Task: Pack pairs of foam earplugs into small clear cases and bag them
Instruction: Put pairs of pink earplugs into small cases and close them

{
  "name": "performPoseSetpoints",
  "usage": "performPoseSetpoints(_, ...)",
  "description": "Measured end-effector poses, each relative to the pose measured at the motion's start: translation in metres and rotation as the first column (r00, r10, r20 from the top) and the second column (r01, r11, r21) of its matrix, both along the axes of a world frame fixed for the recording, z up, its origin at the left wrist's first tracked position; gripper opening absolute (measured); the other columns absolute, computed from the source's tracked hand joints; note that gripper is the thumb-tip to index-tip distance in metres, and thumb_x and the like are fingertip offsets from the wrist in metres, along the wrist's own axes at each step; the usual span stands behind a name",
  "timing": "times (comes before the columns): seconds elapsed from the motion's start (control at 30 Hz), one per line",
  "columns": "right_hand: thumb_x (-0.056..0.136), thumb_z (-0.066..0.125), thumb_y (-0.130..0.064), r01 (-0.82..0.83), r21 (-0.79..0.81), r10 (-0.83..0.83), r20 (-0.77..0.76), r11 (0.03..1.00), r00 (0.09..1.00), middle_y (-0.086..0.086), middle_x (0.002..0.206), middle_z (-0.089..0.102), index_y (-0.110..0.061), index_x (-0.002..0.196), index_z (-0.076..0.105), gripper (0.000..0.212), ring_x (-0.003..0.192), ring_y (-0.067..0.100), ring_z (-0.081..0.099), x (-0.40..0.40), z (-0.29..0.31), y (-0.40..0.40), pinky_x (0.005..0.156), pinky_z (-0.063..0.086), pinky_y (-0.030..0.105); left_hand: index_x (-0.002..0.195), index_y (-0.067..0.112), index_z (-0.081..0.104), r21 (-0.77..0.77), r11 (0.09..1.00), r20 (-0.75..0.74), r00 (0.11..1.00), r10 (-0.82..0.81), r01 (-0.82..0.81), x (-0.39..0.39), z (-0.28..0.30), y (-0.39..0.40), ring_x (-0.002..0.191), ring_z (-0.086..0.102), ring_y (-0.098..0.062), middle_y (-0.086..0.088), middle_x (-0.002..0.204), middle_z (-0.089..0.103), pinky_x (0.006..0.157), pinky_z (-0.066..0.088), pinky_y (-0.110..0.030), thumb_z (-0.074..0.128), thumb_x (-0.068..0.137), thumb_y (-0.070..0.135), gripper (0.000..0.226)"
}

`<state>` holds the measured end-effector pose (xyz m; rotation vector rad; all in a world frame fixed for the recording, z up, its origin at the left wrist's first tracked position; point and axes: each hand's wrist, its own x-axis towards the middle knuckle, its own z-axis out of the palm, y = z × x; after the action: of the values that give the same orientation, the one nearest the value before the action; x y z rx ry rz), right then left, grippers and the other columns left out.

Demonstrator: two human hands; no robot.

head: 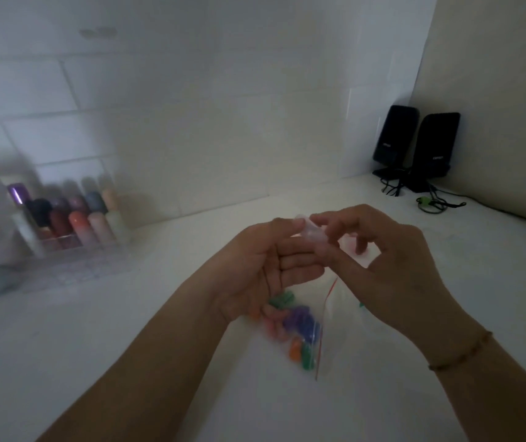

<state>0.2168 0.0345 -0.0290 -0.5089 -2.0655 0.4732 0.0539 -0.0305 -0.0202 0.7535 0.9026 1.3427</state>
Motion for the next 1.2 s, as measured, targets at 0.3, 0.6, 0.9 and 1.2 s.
performPoseSetpoints(0.3, 0.082, 0.065, -0.016, 0.024, 0.076, -0.02, -0.065, 0.997, 0.998, -0.016, 0.097, 0.069, -0.016, 0.079, 0.065, 0.003, 0.076, -0.005, 0.064, -0.003, -0.006, 0.0, 0.063, 0.048, 0.012, 0.088, 0.01, 0.078, 0.069, 0.997, -0.032, 0.999, -0.022, 0.024, 0.001, -0.001, 0.002, 0.085, 0.072, -0.015, -0.013, 0.094, 0.074, 0.085, 0.057, -0.027, 0.061, 0.081, 0.024, 0.023)
performPoseSetpoints(0.6, 0.08, 0.074, -0.006, 0.1, 0.051, -0.096, -0.071, 0.994, 0.993, -0.012, 0.094, 0.072, -0.013, 0.077, 0.071, 0.008, 0.072, -0.014, 0.059, -0.003, -0.004, 0.002, 0.062, 0.037, 0.0, 0.11, 0.0, 0.066, 0.147, 0.989, -0.037, 0.999, -0.019, 0.025, 0.0, -0.006, 0.006, 0.096, 0.069, -0.021, -0.021, 0.11, 0.069, 0.086, 0.057, -0.028, 0.061, 0.09, 0.02, 0.029)
performPoseSetpoints(0.9, 0.09, 0.062, -0.033, 0.026, -0.202, -0.038, -0.054, 0.979, 0.998, -0.016, 0.09, 0.071, -0.03, 0.098, 0.068, 0.011, 0.08, 0.001, 0.067, -0.006, -0.004, 0.0, 0.06, 0.047, 0.011, 0.12, -0.006, 0.058, 0.077, 0.96, -0.317, 0.92, -0.231, 0.268, -0.005, -0.009, -0.001, 0.088, 0.068, -0.027, -0.021, 0.104, 0.068, 0.081, 0.056, -0.03, 0.05, 0.09, 0.01, 0.035)
performPoseSetpoints(1.2, 0.081, 0.066, -0.02, 0.094, -0.323, 0.055, 0.423, 0.942, 0.904, -0.002, 0.06, 0.067, -0.023, 0.065, 0.071, 0.016, 0.044, 0.002, 0.05, 0.027, 0.031, 0.002, 0.05, 0.045, 0.014, 0.113, 0.004, 0.059, -0.003, 0.998, -0.069, 0.995, 0.069, -0.069, -0.029, -0.009, 0.01, 0.07, 0.07, -0.022, -0.016, 0.092, 0.071, 0.069, 0.058, -0.029, 0.049, 0.091, 0.01, 0.025)
